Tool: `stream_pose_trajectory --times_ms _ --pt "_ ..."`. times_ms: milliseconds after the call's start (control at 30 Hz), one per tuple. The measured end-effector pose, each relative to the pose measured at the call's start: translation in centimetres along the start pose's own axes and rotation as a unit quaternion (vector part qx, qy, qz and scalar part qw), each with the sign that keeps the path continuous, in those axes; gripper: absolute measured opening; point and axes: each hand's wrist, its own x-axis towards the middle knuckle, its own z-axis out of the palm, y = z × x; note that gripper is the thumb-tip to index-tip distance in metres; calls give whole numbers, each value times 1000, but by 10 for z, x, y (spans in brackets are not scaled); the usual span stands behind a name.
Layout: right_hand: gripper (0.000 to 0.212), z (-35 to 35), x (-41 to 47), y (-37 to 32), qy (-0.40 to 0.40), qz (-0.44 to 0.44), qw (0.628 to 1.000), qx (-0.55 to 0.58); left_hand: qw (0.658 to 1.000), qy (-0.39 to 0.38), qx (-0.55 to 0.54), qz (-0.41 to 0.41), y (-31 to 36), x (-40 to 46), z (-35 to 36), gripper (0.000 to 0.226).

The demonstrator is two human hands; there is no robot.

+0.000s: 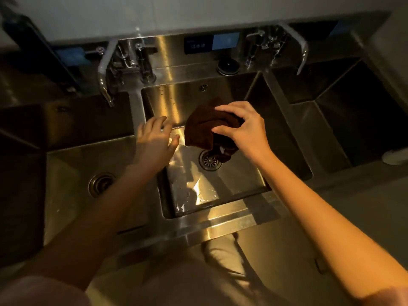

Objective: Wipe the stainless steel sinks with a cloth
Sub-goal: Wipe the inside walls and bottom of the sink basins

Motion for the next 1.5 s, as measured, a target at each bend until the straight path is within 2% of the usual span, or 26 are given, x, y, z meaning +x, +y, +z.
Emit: stream_pose_trajectory --times_ms 200,367,533,667,900,1133,1333,1500 --pt "45 2 34 40 -102 -9 995 11 998 -17 31 -53 7 4 26 44" --pt "46 15 57 72 -196 -17 980 -7 996 -17 80 -33 0 7 40 40" --pt "46 44 73 100 -278 -37 959 -33 993 -30 109 -39 -18 8 48 45" --pt "47 76 76 115 -325 -68 943 -19 993 -51 100 -26 -31 4 59 47" --pt "48 139 87 145 -398 -58 915 21 998 -22 50 -30 -42 -4 80 37" --pt "47 189 119 199 -397 34 917 0 1000 15 14 -17 -39 1 82 37" --pt "47 201 153 240 -339 104 935 -17 1000 -1 17 4 -42 19 82 32" --pt "64 206 172 260 -304 112 946 -18 999 26 11 -39 -48 18 86 32"
